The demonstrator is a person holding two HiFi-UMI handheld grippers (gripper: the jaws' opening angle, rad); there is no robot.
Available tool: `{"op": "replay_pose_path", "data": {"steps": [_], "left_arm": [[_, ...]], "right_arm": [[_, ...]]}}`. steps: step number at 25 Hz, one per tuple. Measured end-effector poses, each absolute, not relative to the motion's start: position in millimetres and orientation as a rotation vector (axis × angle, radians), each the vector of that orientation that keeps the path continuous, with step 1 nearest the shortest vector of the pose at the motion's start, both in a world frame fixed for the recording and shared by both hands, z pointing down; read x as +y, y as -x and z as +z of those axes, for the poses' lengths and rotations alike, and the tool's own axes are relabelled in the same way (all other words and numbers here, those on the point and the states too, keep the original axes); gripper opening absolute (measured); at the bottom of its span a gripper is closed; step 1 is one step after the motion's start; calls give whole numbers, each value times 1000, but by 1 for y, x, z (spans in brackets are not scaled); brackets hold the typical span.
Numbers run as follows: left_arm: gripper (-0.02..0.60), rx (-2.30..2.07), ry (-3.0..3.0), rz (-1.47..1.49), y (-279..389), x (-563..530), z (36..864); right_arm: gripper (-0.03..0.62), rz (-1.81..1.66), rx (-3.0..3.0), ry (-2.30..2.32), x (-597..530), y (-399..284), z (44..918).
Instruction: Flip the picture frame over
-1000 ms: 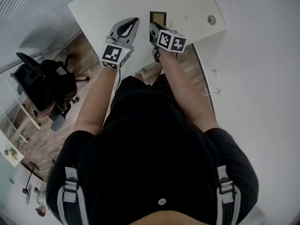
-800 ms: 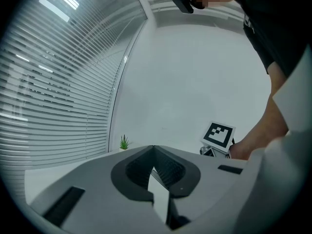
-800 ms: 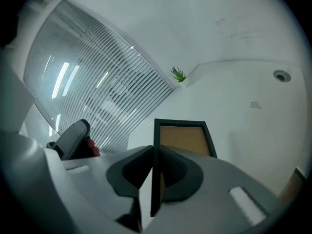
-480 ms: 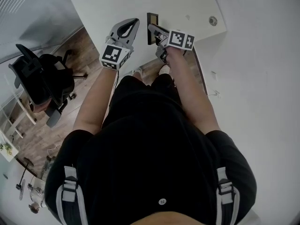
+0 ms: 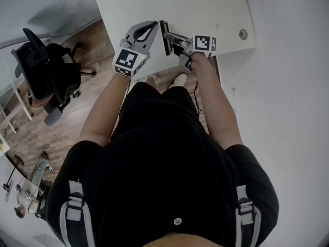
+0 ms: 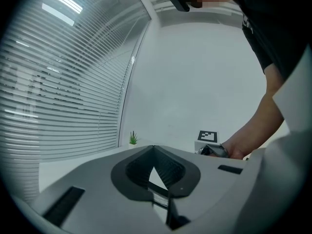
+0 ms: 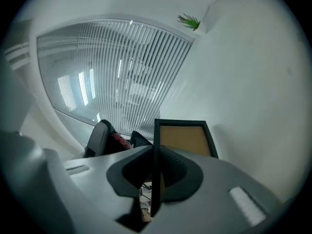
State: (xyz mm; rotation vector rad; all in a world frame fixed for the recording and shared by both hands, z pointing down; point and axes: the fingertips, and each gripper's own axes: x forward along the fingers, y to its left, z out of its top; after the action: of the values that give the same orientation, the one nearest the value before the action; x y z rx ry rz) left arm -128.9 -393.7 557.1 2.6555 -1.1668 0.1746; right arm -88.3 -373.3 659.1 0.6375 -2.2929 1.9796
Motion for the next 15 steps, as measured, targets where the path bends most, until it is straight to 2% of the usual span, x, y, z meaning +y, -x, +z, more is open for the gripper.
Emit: {"op": "replay_pose_path", "data": {"steps": [15], "left_arm": [[8,-1320,-2605,181,125,-399,554]], "right_arm": [[49,2120,-2290,-308,-358,109,668]]}}
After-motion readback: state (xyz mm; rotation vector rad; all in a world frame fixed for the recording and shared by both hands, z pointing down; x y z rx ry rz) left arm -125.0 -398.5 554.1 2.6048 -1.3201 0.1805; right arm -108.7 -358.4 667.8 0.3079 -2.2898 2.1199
